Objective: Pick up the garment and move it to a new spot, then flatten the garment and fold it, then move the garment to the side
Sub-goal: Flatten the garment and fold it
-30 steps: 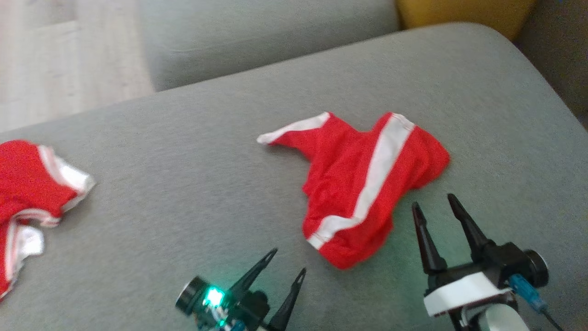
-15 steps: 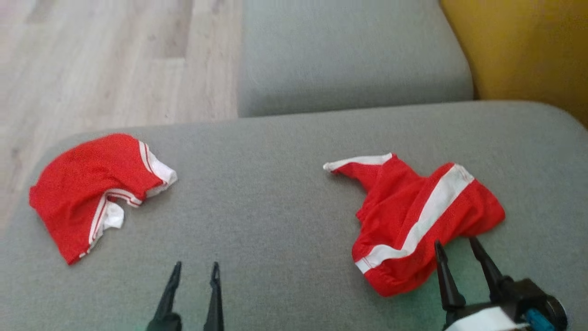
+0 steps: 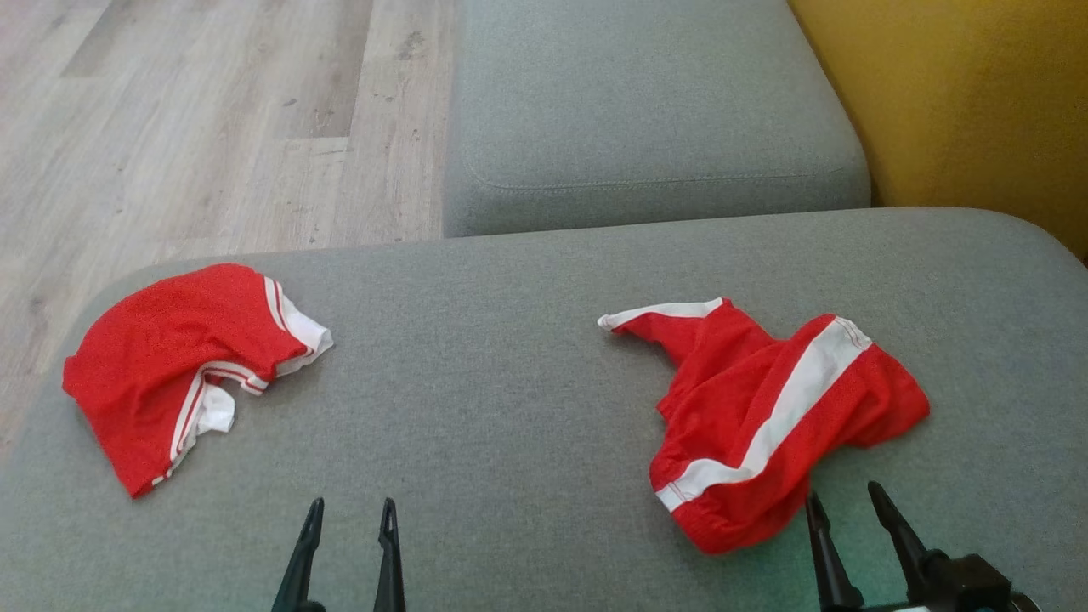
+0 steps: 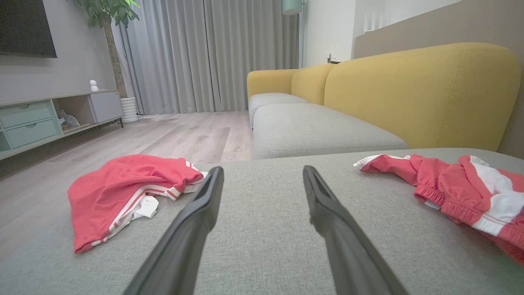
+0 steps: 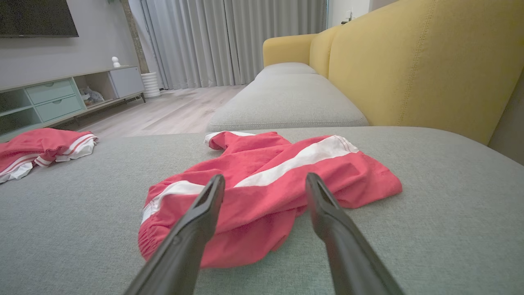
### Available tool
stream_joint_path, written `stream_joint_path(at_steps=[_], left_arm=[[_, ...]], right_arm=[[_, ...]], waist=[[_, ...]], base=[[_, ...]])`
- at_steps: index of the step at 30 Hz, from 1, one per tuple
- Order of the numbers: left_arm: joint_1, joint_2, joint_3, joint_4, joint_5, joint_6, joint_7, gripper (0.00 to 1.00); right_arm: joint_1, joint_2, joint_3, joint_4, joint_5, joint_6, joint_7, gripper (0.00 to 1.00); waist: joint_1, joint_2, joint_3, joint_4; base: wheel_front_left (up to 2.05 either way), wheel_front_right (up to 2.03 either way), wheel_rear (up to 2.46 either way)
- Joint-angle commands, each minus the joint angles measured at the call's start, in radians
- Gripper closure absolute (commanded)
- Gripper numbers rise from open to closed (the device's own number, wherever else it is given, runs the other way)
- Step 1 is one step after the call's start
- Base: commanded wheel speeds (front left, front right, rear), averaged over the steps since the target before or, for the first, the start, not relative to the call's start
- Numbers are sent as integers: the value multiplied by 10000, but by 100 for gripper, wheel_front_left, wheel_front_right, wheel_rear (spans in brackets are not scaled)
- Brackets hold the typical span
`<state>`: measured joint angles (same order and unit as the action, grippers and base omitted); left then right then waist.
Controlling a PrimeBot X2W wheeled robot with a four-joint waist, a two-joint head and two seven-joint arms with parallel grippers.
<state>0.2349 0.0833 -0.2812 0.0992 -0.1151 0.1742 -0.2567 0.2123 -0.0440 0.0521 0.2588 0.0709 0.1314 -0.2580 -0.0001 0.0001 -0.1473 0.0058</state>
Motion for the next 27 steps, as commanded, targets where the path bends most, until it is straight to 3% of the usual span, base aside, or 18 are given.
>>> stream_joint_path(at_steps=[1,27], left_arm=[[-350,-138,451,-217,123,-99,-51,0],[-368,-323,613,292,162,-597,-51,0]], right_arm=[[-423,-62,259,-274,41,-7,-38,0],[-473,-62,474,-287,-135,-7,-38,0]], waist=[[1,-1,12,-31],[1,-1,102,-22]], base=[[0,0,0],[0,0,0]])
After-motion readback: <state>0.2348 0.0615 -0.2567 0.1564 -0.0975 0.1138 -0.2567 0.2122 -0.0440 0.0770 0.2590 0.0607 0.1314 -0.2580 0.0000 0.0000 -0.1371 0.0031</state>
